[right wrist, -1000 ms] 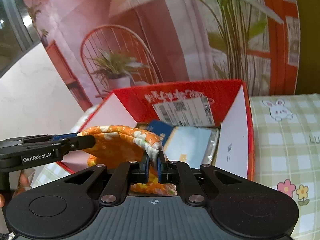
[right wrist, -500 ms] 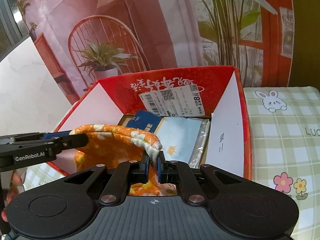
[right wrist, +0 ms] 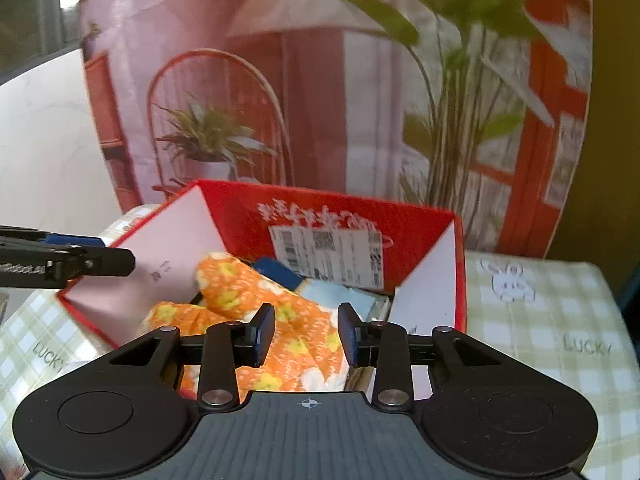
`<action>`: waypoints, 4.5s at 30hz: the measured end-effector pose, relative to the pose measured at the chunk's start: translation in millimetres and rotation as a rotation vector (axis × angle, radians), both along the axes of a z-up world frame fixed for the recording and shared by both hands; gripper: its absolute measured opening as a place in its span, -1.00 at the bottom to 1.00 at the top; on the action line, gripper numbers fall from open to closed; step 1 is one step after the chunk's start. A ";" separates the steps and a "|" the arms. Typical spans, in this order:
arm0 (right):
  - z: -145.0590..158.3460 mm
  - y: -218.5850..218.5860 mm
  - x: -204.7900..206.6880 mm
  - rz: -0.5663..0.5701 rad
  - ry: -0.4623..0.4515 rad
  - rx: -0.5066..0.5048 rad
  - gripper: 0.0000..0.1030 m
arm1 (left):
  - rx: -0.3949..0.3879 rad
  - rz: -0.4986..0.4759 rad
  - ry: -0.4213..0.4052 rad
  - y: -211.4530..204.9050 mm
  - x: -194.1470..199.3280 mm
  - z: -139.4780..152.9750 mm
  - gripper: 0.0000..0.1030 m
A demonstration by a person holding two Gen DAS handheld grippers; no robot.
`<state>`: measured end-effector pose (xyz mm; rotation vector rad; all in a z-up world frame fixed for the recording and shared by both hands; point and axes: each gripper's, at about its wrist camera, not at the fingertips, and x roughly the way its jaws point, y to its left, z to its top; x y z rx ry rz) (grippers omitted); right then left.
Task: Organize soft objects
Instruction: 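Carry the orange floral cloth with the left tool and release it into the box, then lower the left tool onto the wrapped snack bun and close it, then lift the snack bun with the left tool and lower it into the box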
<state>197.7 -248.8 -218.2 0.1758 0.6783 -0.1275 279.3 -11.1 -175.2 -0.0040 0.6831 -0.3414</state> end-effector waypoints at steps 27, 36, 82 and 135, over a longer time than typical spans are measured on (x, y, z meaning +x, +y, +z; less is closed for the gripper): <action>0.9 71.0 -145.0 0.089 -0.049 0.021 -0.03 | -0.007 -0.053 0.032 5.3 -135.9 -36.3 0.05; -23.7 69.3 -171.2 0.047 0.016 0.044 0.01 | -0.094 -0.112 0.104 4.6 -144.9 -47.2 0.05; -55.3 52.8 -144.7 0.135 0.125 0.382 -0.08 | -0.234 -0.195 0.351 -11.6 -110.6 -104.6 -0.14; 47.1 59.0 -95.6 0.299 -0.102 0.065 -0.07 | -0.270 -0.255 0.110 -15.8 -68.4 4.2 -0.08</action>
